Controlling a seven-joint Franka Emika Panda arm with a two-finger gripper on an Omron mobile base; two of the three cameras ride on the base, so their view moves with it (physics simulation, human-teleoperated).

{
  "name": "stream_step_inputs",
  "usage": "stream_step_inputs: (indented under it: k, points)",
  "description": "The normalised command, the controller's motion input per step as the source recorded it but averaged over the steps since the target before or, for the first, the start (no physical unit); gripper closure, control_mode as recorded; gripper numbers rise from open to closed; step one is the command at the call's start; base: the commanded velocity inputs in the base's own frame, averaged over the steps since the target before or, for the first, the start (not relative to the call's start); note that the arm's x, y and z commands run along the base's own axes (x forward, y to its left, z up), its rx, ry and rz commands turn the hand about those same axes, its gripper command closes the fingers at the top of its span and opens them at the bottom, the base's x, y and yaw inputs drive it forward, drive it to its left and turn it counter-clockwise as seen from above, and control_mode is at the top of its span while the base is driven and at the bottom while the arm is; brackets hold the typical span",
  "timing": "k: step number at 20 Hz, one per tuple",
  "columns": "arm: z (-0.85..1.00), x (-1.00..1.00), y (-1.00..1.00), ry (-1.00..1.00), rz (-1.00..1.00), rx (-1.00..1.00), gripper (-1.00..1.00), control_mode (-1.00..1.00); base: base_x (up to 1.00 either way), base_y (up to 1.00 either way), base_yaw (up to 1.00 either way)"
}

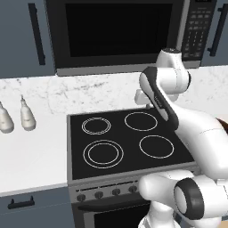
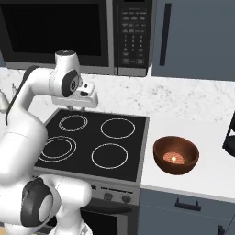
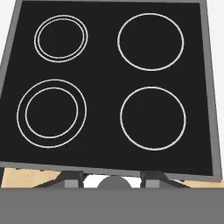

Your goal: Open the microwave, place the bowl with waffle inside the microwave, then close the microwave door and turn it on.

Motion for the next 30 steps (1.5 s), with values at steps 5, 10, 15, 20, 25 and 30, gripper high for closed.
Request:
stream_step_inputs:
  k: [5, 10, 15, 20, 25, 30]
  points:
    - [0.00, -0.58, -0.01, -0.01, 0.04, 0.00, -1.00, -1.00, 0.00, 0.00, 0.00]
    - [0.37, -0.38, -0.07, -0.13, 0.00, 0.00, -1.00, -1.00, 0.00, 0.00, 0.00]
    - [0.58, -0.06, -0.07, -0.07, 0.00, 0.00, -1.00, -1.00, 0.00, 0.00, 0.00]
    - [0.54, 0.00, -0.08, -0.01, 0.00, -0.06, -1.00, -1.00, 0.00, 0.00, 0.00]
    - [0.39, 0.00, -0.32, -0.09, 0.00, 0.00, -1.00, -1.00, 0.00, 0.00, 0.00]
    - [0.24, 0.00, -0.19, -0.28, 0.00, 0.00, -1.00, -1.00, 0.00, 0.00, 0.00]
